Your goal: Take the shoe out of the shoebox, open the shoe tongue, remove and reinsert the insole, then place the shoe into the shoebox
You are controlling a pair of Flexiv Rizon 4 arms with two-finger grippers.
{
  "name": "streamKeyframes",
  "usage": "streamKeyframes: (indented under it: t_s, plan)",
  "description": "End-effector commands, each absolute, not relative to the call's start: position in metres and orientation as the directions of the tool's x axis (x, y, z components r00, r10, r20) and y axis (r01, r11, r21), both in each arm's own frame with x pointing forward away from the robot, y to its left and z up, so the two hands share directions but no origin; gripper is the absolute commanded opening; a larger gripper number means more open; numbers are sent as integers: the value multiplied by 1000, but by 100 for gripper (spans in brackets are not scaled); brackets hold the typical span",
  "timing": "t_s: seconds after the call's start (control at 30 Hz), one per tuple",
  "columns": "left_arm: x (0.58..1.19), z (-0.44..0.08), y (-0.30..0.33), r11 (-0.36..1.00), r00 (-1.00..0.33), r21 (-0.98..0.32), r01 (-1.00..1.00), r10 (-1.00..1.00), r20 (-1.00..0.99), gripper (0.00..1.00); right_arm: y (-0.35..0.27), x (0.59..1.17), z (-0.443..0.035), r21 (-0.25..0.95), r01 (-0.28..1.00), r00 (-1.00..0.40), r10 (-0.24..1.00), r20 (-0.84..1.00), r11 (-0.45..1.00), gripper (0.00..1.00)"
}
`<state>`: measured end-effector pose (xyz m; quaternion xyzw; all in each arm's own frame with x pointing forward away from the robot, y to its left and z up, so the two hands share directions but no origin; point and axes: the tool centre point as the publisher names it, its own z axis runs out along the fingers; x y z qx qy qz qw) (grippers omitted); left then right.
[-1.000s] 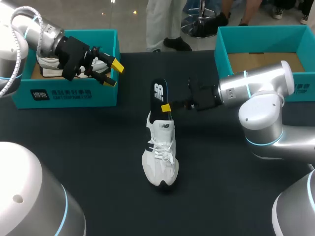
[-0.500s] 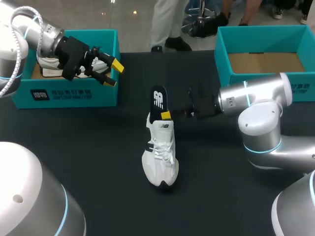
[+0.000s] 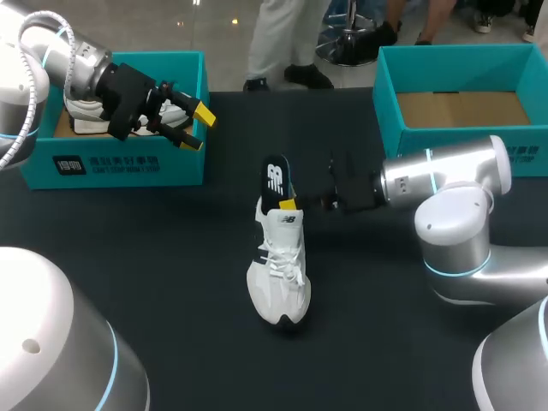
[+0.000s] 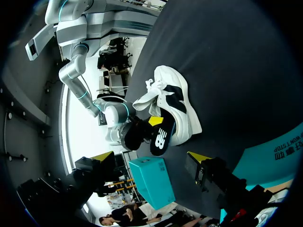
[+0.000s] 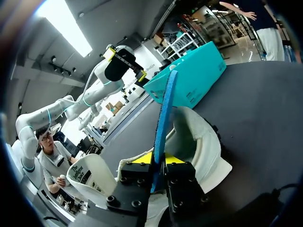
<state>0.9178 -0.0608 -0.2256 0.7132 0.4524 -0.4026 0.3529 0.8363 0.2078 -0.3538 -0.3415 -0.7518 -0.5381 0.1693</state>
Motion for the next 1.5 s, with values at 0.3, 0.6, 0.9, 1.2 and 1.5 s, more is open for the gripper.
streamKeyframes:
  t_s: [0.3,0.6,0.9,1.2,1.5]
  plan:
    - [918,-226,-60,-343,268,140,929,362,-893,100,209,858,-345,701,678,-729,324,603,219,11]
    - [918,-226,-60,-343,268,140,929,362,-893,100,208,857,-347,698,682,-726,318,609,220,0]
    - [918,-226,-60,-343,268,140,929,362,-893,100,210,838,-355,663,716,-695,317,646,219,0]
    - [918,-226,-60,-343,268,140,929,362,-893,100,211,830,-356,650,730,-680,321,659,210,41]
    - [918,-226,-60,-343,268,140,929,362,-893,100,210,847,-342,680,696,-715,319,622,232,35]
